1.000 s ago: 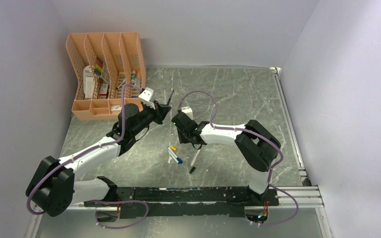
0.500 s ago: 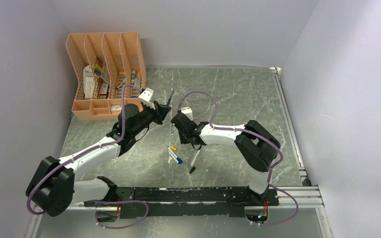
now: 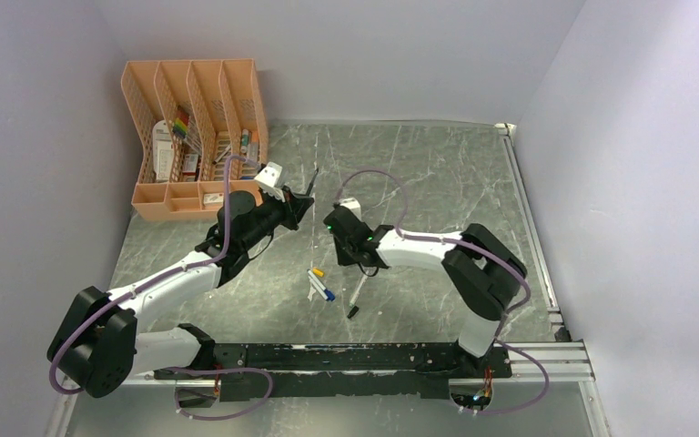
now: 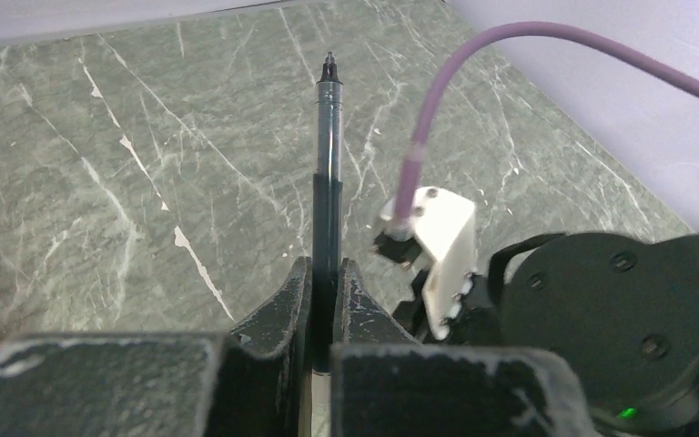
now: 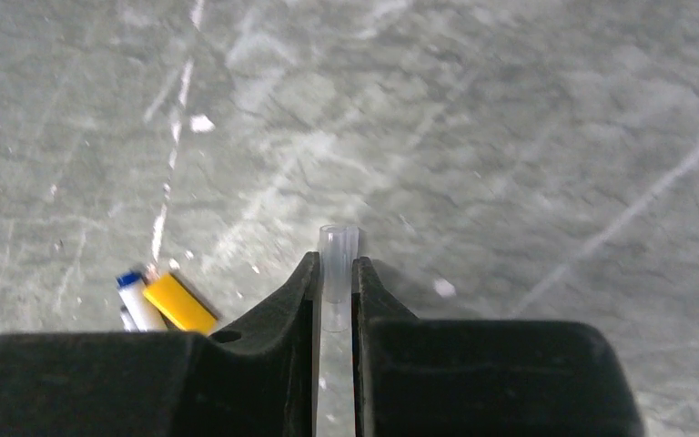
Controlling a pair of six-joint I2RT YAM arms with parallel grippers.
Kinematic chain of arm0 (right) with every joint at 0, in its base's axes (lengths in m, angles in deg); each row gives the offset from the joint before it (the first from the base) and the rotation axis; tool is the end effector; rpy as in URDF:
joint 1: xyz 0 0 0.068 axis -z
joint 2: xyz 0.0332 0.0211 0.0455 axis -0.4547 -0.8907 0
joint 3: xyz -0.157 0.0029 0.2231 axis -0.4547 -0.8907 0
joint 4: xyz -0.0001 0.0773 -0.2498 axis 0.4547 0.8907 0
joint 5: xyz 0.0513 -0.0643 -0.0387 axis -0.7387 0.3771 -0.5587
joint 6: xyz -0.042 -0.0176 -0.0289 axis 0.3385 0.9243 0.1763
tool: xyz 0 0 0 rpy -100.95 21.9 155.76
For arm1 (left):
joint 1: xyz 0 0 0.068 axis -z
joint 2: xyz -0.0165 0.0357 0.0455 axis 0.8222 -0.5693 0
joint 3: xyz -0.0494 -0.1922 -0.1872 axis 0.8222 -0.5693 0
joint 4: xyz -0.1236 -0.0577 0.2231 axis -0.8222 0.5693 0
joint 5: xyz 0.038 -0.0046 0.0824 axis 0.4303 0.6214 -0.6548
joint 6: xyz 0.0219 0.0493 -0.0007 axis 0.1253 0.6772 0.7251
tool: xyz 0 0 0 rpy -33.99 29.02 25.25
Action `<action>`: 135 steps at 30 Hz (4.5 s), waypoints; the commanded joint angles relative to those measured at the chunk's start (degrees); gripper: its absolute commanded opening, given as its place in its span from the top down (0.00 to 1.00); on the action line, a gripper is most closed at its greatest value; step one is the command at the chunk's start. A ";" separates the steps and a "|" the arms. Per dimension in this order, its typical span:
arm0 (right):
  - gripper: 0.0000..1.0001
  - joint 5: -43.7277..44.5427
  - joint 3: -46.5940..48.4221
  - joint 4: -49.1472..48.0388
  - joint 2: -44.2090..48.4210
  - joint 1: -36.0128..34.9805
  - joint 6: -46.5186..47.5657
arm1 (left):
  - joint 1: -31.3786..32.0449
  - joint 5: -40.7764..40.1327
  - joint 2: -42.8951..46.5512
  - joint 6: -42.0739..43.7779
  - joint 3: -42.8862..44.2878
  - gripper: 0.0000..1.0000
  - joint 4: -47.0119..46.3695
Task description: Insert the pens into the pen caps
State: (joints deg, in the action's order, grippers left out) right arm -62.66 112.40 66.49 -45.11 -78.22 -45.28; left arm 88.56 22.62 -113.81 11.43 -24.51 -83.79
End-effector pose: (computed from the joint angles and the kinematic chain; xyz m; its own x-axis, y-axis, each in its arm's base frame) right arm 0.2311 0.2723 0.1530 -0.7909 -0.1447 -0.5946 -0.2730 0.9531 0.1311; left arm 0.2229 -0.1508 0.2607 -0.2484 -0.1594 -0.9554 0.5900 0.7574 -0.2798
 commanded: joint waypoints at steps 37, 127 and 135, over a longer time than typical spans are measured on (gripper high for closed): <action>1.00 -21.55 -13.86 -48.61 36.59 19.14 -6.73 | 9.33 13.45 -11.68 -28.10 -6.83 0.93 -47.30; 1.00 -23.62 -13.62 -46.90 38.09 19.09 -4.39 | 9.60 13.65 -12.42 -22.91 -3.91 0.93 -42.99; 1.00 -23.41 -14.40 -47.13 38.11 19.19 -4.65 | 9.56 13.70 -11.93 -22.45 -3.83 0.93 -42.48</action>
State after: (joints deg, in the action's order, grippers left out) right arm -86.22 97.21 20.42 -7.41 -59.34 -50.00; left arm 97.89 35.91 -126.99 -12.22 -28.56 -125.26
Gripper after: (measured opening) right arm 0.105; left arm 0.121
